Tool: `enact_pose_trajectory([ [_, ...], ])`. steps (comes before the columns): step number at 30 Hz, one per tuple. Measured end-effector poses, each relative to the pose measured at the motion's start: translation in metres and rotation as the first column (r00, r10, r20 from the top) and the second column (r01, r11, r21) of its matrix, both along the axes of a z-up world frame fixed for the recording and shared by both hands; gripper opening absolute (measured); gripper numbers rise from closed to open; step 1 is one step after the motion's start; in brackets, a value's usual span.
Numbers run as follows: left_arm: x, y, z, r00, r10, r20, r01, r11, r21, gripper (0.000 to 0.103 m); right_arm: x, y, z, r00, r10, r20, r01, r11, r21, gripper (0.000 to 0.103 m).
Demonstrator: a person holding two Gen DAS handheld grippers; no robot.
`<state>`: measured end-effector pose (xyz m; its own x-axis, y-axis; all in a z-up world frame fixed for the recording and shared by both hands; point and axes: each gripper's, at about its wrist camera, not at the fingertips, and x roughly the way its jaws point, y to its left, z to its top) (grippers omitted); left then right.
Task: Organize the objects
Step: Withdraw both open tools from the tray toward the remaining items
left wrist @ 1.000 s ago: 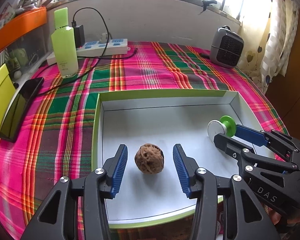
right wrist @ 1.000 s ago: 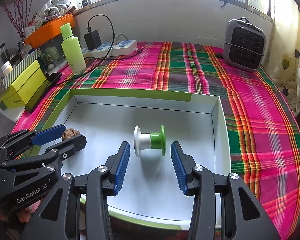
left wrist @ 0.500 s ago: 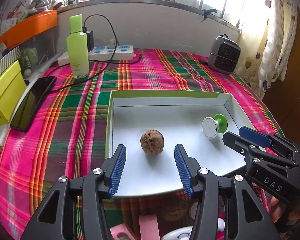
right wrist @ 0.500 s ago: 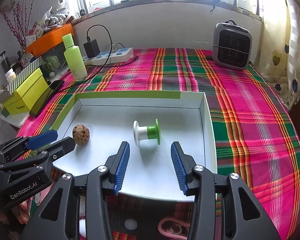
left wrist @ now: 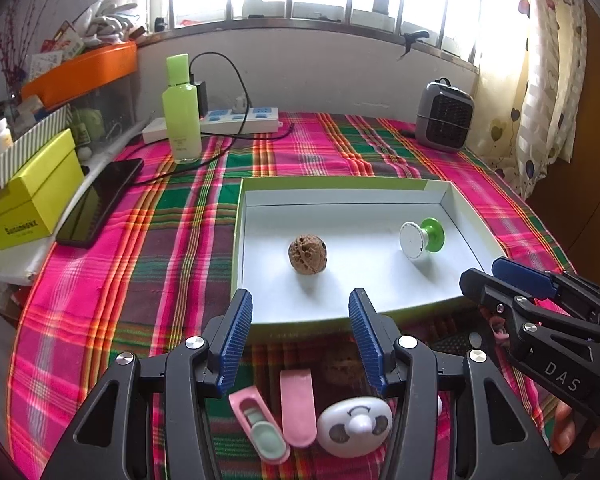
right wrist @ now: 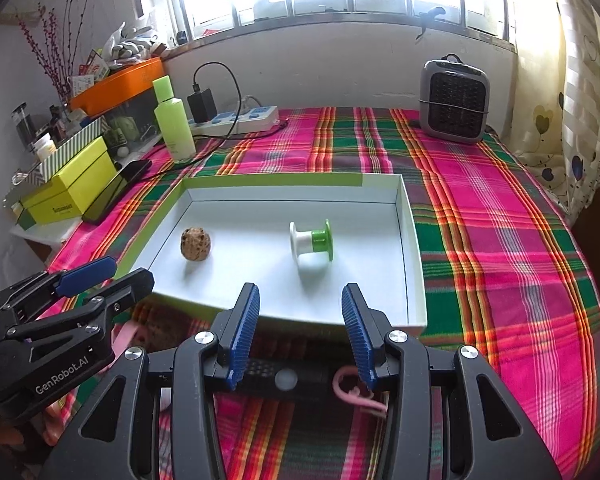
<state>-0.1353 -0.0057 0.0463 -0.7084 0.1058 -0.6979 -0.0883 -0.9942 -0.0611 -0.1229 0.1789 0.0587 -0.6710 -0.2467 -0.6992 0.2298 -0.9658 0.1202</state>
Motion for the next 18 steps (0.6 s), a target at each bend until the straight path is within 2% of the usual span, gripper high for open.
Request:
enact_pose_trajectory([
  [18,0.042,-0.011,-0.007,1.000,0.026,0.006,-0.026,1.000,0.017,0.049,0.047,0.012,-0.006,1.000,0.009,-0.022,-0.009,1.000,0.015,0.044],
])
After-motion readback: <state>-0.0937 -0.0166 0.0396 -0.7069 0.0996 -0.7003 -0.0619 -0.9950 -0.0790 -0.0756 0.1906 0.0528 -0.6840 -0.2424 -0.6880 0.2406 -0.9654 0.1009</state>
